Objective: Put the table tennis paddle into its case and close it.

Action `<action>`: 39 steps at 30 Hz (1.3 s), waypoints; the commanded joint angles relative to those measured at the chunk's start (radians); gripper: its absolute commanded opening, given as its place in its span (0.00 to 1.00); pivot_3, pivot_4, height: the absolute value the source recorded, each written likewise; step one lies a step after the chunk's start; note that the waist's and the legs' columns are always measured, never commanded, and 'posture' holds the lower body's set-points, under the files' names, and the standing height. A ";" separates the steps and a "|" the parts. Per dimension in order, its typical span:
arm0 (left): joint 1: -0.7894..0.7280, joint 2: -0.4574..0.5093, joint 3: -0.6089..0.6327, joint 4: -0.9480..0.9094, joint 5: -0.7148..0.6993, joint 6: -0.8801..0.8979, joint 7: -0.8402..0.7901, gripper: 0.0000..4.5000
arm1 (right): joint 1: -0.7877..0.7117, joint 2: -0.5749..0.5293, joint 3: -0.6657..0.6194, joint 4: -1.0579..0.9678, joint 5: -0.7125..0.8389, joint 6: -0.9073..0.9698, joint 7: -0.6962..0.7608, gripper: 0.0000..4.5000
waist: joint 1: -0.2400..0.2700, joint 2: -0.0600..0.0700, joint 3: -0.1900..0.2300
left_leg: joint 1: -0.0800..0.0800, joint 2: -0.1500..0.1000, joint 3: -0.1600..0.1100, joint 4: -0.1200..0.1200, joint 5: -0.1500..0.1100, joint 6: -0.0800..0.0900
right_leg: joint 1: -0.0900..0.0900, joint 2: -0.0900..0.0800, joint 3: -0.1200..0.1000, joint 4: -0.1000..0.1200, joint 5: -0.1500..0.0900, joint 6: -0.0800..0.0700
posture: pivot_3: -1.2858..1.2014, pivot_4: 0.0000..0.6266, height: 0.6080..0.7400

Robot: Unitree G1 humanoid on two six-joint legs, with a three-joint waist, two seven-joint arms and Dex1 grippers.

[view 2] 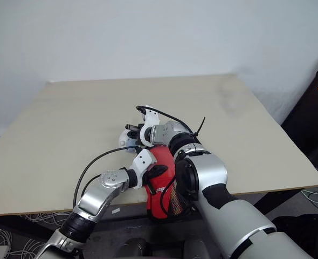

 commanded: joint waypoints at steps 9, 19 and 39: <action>0.000 0.001 0.023 0.011 0.011 0.006 0.008 0.00 | -0.004 -0.048 -0.115 -0.030 0.078 -0.087 -0.120 0.03 | 0.000 0.000 0.000 | 0.000 0.000 0.000 0.000 0.000 0.000 | 0.000 0.000 0.000 0.000 0.000 0.000 | 0.52 0.00 1.00; -0.004 -0.002 0.015 0.016 0.014 0.008 0.007 0.00 | 0.024 -0.060 -0.117 -0.030 0.042 -0.281 -0.274 0.03 | 0.001 0.000 0.000 | 0.000 0.000 0.000 0.000 0.000 0.000 | 0.000 0.000 0.000 0.000 0.000 0.000 | 0.52 0.00 1.00; -0.011 -0.008 0.004 0.029 0.019 0.003 0.000 0.00 | -0.014 -0.074 0.201 -0.051 -0.196 -0.257 0.075 0.93 | 0.000 0.000 0.000 | 0.000 0.000 0.000 0.000 0.000 0.000 | 0.000 0.000 0.000 0.000 0.000 0.000 | 0.52 0.00 1.00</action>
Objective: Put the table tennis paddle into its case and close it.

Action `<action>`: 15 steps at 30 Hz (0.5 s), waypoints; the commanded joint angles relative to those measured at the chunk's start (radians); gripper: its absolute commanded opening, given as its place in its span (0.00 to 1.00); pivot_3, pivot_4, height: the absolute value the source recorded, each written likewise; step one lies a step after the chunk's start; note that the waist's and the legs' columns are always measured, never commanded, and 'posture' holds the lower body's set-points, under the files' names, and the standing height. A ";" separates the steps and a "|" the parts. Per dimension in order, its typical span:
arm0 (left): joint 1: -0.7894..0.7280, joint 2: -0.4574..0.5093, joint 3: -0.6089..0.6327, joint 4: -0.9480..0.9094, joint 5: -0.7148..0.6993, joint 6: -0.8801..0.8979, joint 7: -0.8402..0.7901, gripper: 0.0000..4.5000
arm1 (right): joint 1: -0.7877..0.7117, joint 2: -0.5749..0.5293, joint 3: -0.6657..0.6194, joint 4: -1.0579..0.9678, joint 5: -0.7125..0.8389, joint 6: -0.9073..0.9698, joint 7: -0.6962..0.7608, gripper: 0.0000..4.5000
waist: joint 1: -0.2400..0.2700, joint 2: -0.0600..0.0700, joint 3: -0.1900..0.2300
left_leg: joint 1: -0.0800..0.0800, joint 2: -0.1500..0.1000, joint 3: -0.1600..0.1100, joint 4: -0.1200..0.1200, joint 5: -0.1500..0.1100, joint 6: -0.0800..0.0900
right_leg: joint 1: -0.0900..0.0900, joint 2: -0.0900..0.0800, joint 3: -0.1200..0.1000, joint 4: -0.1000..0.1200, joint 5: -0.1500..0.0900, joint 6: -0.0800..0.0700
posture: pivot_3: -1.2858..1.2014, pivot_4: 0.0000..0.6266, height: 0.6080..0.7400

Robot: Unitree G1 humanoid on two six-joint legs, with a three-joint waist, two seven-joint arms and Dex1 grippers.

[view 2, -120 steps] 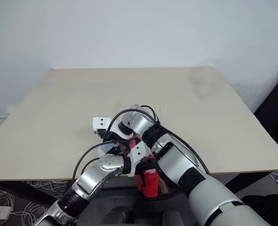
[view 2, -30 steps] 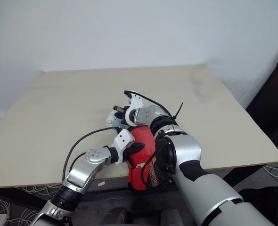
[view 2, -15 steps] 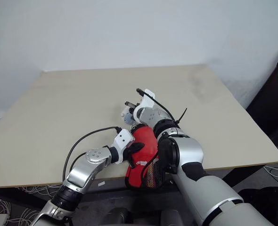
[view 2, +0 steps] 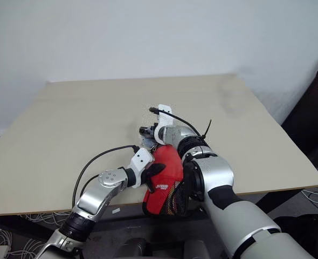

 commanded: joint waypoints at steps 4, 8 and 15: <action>-0.004 -0.002 -0.018 0.008 0.015 0.004 -0.006 0.00 | -0.098 -0.028 0.122 -0.059 -0.118 -0.168 0.074 0.93 | 0.000 0.000 0.000 | 0.000 0.000 0.000 0.000 0.000 0.000 | 0.000 0.000 0.000 0.000 0.000 0.000 | 0.52 0.00 1.00; 0.001 -0.003 -0.021 0.002 0.015 0.005 -0.004 0.00 | -0.137 -0.029 0.171 -0.058 -0.165 -0.249 0.107 0.93 | 0.000 0.000 0.000 | 0.000 0.000 0.000 0.000 0.000 0.000 | 0.000 0.000 0.000 0.000 0.000 0.000 | 0.52 0.00 1.00; 0.008 -0.002 -0.020 -0.002 0.020 0.005 0.005 0.00 | -0.159 0.015 0.241 -0.044 -0.228 -0.305 0.156 0.93 | 0.000 0.001 0.000 | 0.000 0.000 0.000 -0.001 0.000 0.000 | 0.000 0.000 0.000 0.000 0.000 0.000 | 0.52 0.00 1.00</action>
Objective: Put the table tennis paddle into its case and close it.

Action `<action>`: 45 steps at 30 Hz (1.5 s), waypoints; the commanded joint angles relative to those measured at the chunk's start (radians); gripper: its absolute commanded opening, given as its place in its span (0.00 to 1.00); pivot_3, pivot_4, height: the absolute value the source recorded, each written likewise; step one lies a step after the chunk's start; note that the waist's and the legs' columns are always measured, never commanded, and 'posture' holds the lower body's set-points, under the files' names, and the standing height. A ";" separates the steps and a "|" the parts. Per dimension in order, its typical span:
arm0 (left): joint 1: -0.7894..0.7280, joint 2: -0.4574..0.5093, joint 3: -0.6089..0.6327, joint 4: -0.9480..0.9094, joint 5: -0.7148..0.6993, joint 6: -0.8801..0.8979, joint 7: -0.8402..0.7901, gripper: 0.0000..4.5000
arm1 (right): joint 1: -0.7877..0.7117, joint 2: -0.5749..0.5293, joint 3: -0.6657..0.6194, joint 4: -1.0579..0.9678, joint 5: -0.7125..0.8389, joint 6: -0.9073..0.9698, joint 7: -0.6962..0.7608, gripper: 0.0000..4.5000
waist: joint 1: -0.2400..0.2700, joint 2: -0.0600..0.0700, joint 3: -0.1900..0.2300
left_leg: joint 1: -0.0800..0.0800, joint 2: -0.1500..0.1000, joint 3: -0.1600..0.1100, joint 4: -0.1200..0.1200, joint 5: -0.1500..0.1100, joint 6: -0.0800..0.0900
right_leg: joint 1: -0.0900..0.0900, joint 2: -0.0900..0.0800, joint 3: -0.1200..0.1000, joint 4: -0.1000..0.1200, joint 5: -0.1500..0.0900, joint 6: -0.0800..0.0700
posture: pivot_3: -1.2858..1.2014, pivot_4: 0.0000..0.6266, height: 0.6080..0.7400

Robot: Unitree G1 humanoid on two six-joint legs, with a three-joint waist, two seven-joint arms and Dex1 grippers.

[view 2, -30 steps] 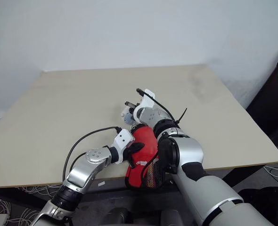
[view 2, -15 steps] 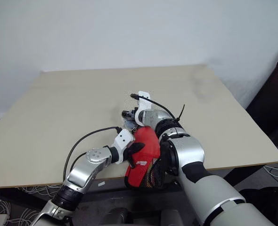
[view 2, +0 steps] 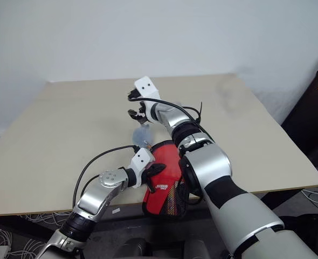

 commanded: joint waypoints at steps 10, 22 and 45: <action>0.025 0.001 -0.020 -0.024 0.023 0.013 0.024 0.00 | 0.026 0.079 0.065 0.002 -0.089 -0.063 -0.085 0.93 | 0.001 0.000 0.000 | 0.000 0.000 0.000 0.000 0.000 0.000 | 0.000 0.000 0.000 0.000 0.000 0.000 | 0.52 0.00 1.00; 0.046 0.010 -0.017 -0.050 0.022 0.026 0.041 0.00 | 0.097 0.091 0.226 0.014 -0.242 -0.126 -0.047 0.93 | 0.000 0.000 0.000 | 0.000 0.000 0.000 0.000 0.000 0.000 | 0.000 0.000 0.000 0.000 0.000 0.000 | 0.52 0.00 1.00; 0.036 0.018 -0.014 -0.037 0.020 0.031 0.033 0.00 | 0.137 0.039 0.292 0.027 -0.314 -0.083 -0.001 0.10 | 0.000 0.000 0.000 | 0.001 0.000 -0.001 -0.001 0.000 -0.001 | 0.000 0.000 0.000 0.000 0.000 0.000 | 0.52 0.00 1.00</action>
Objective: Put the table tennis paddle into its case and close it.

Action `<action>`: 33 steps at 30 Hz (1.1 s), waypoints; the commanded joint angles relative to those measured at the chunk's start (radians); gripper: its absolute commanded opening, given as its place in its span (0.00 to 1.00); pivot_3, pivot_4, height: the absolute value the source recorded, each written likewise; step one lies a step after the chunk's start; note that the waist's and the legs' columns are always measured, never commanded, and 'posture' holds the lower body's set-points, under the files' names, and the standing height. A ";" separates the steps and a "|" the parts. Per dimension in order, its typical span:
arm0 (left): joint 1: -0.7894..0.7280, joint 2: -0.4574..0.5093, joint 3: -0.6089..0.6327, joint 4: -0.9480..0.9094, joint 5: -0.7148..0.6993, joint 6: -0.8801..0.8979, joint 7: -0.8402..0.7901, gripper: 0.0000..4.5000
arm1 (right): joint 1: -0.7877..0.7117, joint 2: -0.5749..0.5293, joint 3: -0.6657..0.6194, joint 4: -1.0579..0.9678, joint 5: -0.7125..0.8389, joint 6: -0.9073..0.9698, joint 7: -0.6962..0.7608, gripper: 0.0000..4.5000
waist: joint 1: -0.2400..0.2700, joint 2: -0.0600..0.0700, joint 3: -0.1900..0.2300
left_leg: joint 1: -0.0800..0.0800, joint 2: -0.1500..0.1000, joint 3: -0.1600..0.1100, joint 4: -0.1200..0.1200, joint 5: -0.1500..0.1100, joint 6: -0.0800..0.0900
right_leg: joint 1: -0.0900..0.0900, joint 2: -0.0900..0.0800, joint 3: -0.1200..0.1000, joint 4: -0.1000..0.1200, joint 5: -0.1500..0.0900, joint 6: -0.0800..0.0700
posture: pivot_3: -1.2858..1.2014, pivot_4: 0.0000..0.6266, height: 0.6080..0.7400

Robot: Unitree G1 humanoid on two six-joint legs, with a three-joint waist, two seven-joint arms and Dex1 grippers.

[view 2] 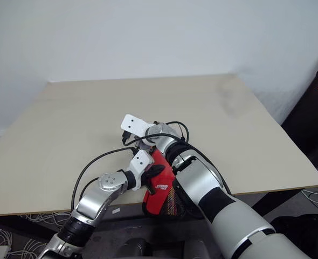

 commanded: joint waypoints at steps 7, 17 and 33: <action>-0.007 0.015 -0.007 0.014 0.018 0.017 -0.008 0.00 | -0.011 -0.052 -0.002 -0.007 -0.014 0.052 0.015 0.03 | 0.000 0.000 0.000 | 0.001 0.000 0.000 0.000 0.000 0.000 | 0.001 0.000 0.000 0.000 0.000 0.000 | 0.52 0.00 1.00; -0.021 0.013 -0.011 0.023 0.019 0.016 -0.014 0.00 | -0.042 -0.137 -0.074 -0.011 0.026 0.072 -0.037 0.03 | 0.001 0.000 0.000 | 0.001 0.000 0.000 0.000 0.000 0.000 | 0.001 0.000 0.000 0.000 0.000 0.000 | 0.52 0.00 1.00; -0.054 0.000 -0.007 0.068 0.015 0.012 -0.020 0.00 | -0.012 -0.236 -0.190 -0.026 0.093 0.101 -0.058 0.03 | 0.001 0.001 0.001 | 0.001 -0.002 0.000 0.000 0.000 0.000 | 0.002 -0.001 0.000 0.000 0.000 0.000 | 0.52 0.00 1.00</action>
